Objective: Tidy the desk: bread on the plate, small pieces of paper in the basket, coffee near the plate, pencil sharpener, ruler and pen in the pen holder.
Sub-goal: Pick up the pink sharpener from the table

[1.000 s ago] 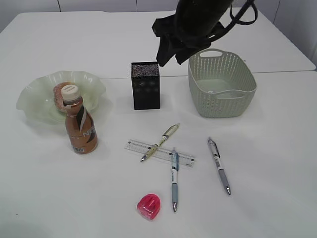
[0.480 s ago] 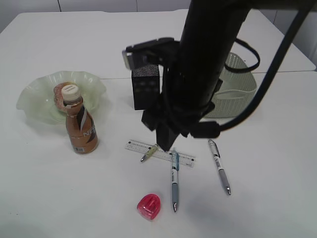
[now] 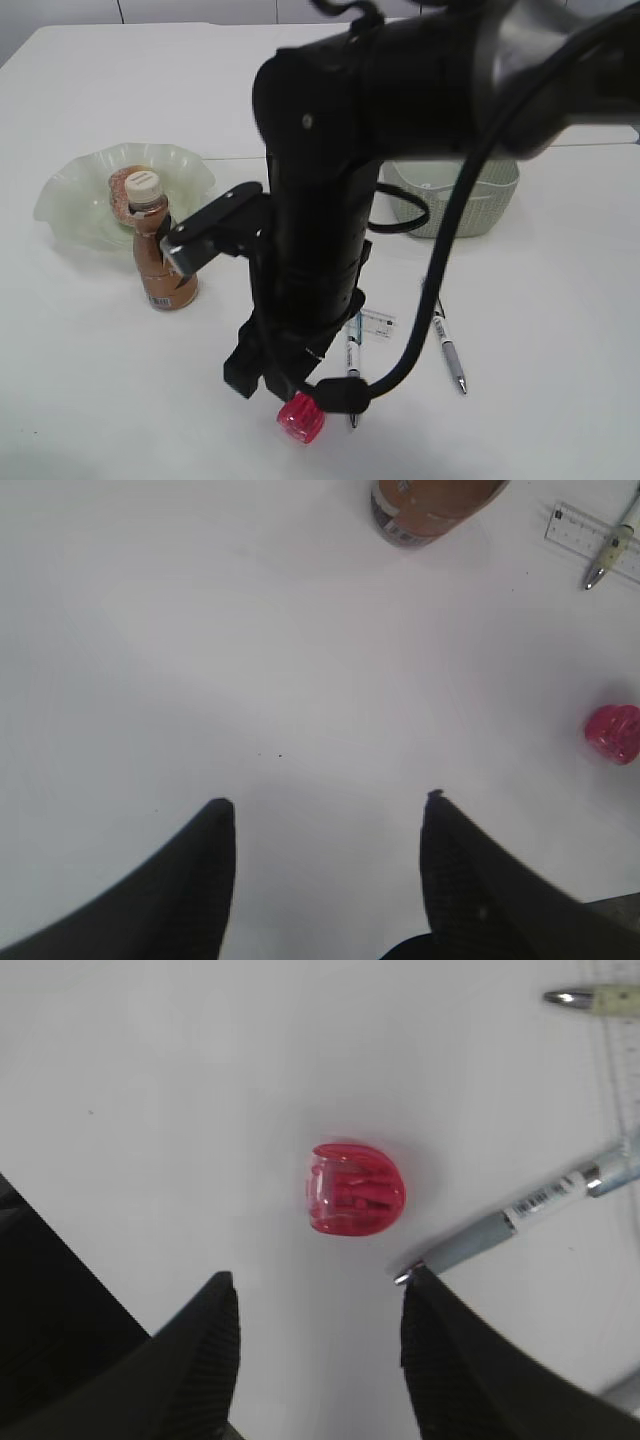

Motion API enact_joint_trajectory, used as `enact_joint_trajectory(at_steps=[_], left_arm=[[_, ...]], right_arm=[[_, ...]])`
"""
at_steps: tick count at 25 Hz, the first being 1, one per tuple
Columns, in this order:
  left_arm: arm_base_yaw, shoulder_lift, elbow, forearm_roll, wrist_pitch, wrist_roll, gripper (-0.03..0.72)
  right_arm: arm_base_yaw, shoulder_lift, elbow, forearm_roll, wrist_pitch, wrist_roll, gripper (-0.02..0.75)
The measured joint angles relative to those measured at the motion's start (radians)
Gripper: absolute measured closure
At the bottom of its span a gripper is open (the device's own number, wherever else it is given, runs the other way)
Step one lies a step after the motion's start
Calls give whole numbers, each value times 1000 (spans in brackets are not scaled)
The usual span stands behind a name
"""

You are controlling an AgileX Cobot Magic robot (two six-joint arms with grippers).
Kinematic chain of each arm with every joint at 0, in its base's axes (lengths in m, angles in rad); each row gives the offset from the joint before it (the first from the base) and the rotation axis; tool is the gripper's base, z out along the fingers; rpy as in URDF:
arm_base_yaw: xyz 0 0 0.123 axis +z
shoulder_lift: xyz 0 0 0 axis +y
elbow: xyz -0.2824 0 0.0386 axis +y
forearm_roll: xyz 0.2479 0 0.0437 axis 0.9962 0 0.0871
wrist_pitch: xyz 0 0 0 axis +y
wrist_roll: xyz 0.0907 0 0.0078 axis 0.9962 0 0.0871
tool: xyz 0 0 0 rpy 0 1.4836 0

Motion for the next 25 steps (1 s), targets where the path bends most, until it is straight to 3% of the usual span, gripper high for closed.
enact_joint_trajectory(at_steps=[9, 15, 25], left_arm=[[0, 0, 0, 0, -10, 0, 255], [0, 0, 0, 0, -11, 0, 255], [0, 0, 0, 0, -29, 0, 255]], right_arm=[[31, 136, 0, -30, -32, 0, 347], [31, 168, 0, -34, -65, 0, 251], [31, 191, 0, -107, -107, 32, 235]])
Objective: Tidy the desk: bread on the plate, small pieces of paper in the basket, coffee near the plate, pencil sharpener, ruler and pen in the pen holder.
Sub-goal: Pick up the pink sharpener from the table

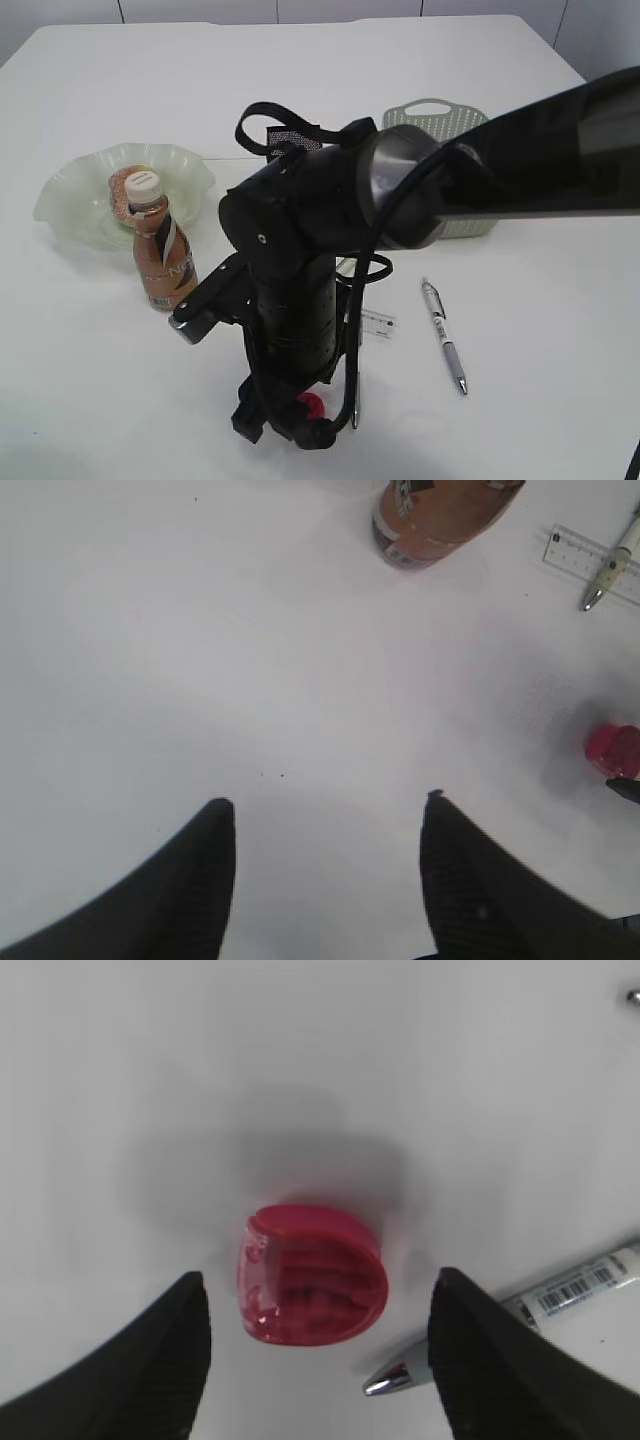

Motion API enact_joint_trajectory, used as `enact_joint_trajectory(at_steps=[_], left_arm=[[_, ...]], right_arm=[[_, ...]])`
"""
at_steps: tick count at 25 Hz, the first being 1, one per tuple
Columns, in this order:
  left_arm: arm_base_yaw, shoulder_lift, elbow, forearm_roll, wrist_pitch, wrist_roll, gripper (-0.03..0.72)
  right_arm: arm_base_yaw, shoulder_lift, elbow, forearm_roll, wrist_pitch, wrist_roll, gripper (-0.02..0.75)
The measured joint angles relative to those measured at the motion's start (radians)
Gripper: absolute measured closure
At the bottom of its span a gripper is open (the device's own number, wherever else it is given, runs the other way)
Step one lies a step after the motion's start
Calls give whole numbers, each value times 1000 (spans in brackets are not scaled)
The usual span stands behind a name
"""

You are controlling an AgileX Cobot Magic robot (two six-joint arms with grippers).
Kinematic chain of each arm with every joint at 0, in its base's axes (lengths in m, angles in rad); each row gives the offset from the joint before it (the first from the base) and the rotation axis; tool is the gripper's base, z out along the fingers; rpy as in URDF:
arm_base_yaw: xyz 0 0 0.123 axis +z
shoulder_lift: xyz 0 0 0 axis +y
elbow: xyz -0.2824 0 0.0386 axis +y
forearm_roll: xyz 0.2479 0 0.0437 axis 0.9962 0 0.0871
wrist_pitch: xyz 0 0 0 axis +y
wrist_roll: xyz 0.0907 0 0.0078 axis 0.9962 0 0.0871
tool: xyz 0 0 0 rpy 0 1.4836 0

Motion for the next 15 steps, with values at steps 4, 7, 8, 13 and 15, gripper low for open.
enact_joint_trajectory(at_steps=[4, 7, 8, 13, 15], left_arm=[[0, 0, 0, 0, -4, 0, 255], [0, 0, 0, 0, -4, 0, 255], [0, 0, 0, 0, -4, 0, 255], [0, 0, 0, 0, -4, 0, 255], [0, 0, 0, 0, -4, 0, 255]], right_arm=[[0, 12, 0, -13, 0, 3, 235], [0, 11, 0, -13, -3, 5, 235], [0, 11, 0, -13, -7, 5, 235], [0, 21, 0, -6, -14, 5, 235], [0, 31, 0, -2, -14, 5, 235]])
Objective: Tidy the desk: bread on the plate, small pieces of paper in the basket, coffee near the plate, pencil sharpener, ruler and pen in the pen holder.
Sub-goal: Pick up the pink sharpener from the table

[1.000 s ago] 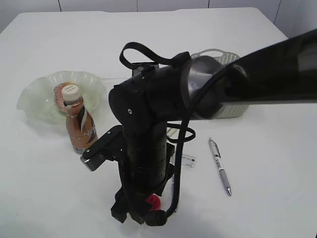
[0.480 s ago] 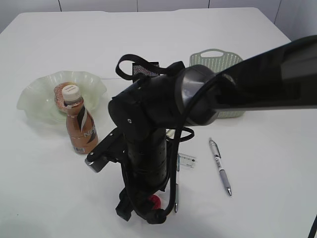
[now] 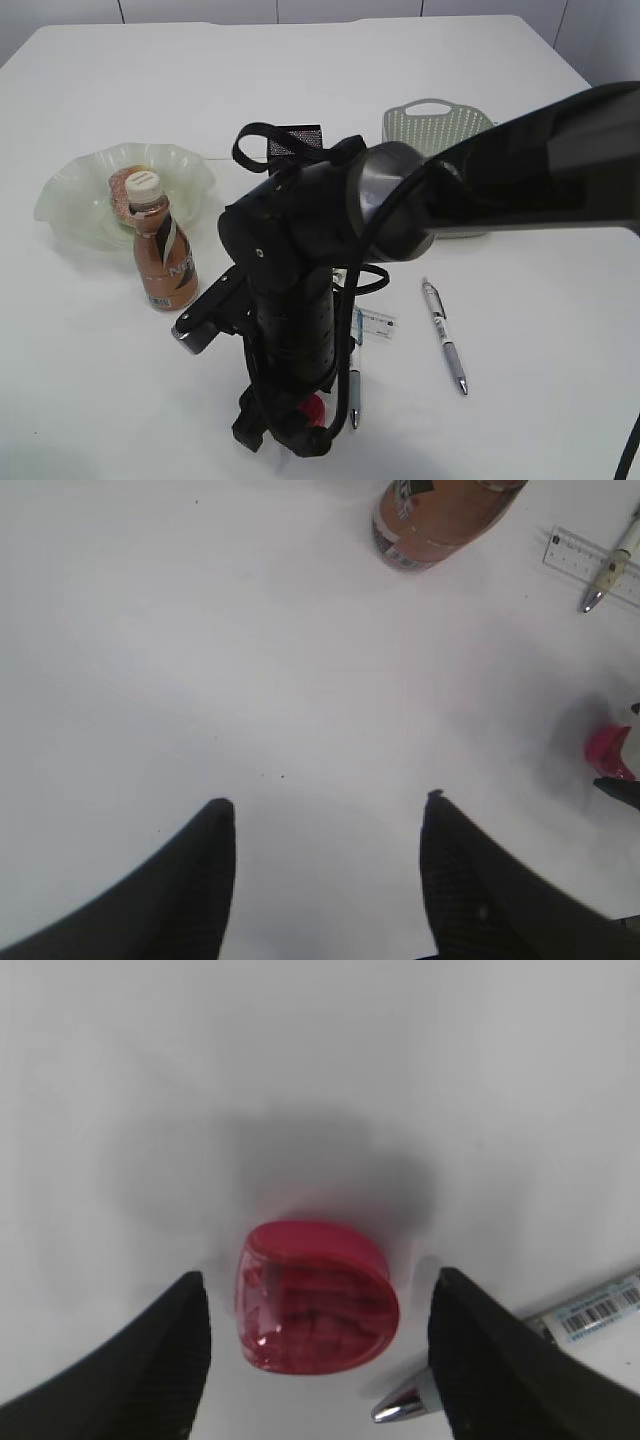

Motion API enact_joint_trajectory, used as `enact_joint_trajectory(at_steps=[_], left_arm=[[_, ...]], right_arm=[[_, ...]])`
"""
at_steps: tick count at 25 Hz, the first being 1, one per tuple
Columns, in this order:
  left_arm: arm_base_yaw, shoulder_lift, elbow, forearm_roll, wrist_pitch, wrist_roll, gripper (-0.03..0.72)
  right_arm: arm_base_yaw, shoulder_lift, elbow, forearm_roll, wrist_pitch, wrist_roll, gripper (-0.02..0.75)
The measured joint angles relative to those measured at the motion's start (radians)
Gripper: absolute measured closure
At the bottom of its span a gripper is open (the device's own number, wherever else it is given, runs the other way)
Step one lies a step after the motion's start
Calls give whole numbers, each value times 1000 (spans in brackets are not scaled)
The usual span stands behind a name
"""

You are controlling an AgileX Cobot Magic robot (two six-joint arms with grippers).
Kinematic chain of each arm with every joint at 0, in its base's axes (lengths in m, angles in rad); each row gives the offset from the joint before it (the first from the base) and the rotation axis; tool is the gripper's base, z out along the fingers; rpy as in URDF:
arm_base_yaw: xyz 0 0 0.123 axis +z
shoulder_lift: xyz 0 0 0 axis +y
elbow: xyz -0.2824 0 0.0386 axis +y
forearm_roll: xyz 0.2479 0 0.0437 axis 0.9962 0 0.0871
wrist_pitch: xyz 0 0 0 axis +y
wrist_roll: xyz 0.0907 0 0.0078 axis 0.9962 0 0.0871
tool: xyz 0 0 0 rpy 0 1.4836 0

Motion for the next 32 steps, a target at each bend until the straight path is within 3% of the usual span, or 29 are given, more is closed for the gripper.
enact_joint_trajectory(at_steps=[8, 13, 16, 27, 32], left_arm=[[0, 0, 0, 0, 0, 0, 255], [0, 0, 0, 0, 0, 0, 255], [0, 0, 0, 0, 0, 0, 255], [0, 0, 0, 0, 0, 0, 255], [0, 0, 0, 0, 0, 0, 255]], right_arm=[[0, 22, 0, 4, 0, 0, 239], [0, 28, 0, 5, 6, 0, 349], [0, 27, 0, 6, 8, 0, 377], [-5, -1, 0, 25, 29, 0, 380], [-85, -105, 0, 85, 34, -27, 381]])
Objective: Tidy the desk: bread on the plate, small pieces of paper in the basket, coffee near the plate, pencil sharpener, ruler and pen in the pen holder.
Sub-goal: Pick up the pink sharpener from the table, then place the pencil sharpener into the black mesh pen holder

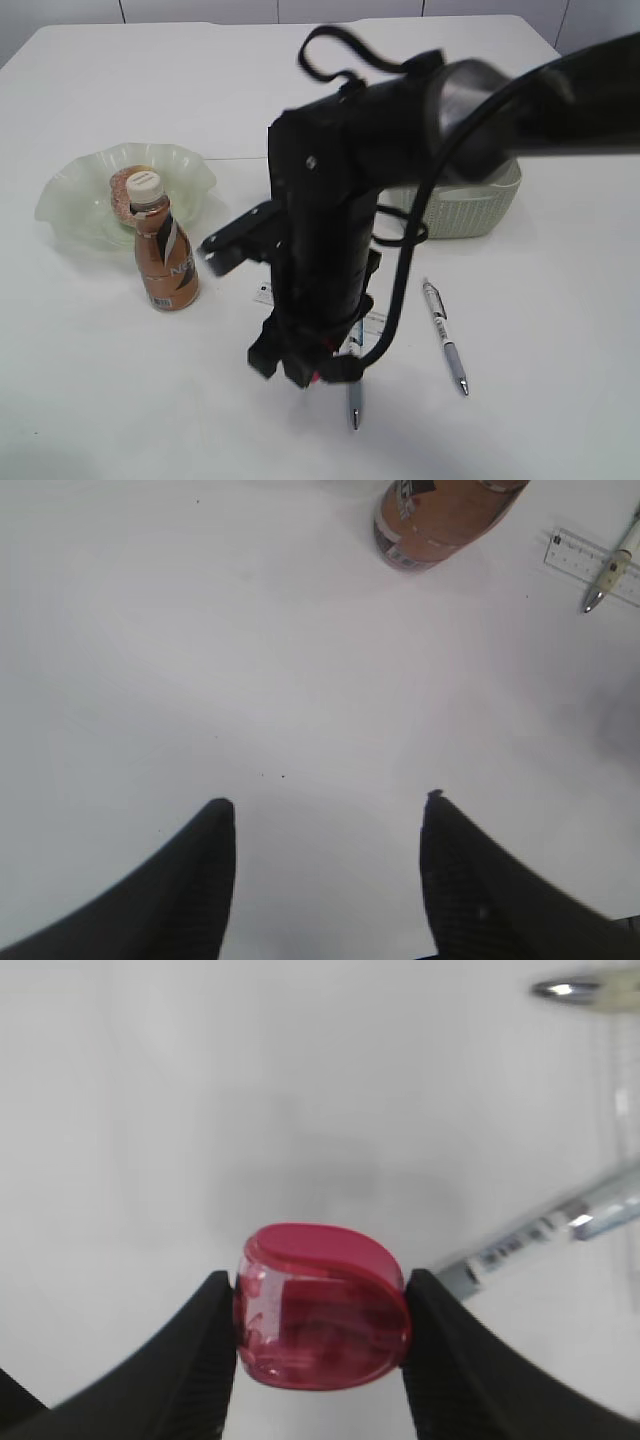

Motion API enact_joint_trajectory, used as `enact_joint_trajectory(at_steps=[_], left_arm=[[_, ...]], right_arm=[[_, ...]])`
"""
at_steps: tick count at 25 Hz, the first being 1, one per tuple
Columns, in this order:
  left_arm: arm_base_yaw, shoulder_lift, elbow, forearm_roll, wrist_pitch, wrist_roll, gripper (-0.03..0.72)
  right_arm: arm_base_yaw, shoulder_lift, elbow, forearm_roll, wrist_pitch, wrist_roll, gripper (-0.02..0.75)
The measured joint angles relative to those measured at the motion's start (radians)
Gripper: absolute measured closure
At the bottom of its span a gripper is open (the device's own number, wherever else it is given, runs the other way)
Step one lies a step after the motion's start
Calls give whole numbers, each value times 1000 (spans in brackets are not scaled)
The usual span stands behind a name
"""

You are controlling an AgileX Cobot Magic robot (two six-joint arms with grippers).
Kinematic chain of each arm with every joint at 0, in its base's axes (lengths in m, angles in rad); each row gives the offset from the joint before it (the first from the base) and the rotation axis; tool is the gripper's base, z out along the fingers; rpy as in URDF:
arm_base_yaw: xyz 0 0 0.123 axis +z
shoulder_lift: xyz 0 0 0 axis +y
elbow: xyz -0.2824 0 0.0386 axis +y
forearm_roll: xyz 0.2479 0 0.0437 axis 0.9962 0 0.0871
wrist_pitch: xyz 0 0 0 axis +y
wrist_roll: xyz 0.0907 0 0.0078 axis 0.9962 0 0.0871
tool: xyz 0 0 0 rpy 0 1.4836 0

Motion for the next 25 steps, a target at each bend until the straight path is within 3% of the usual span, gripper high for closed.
enact_joint_trajectory(at_steps=[3, 13, 19, 25], left_arm=[[0, 0, 0, 0, 0, 0, 255], [0, 0, 0, -4, 0, 0, 256], [0, 0, 0, -45, 8, 0, 256], [0, 0, 0, -55, 18, 0, 256]], right_arm=[[-94, -76, 0, 87, 0, -65, 381], [-449, -158, -35, 649, -35, -378, 381], [-518, -95, -140, 883, -80, -514, 382], [-523, 97, -324, 1009, -91, -559, 382]])
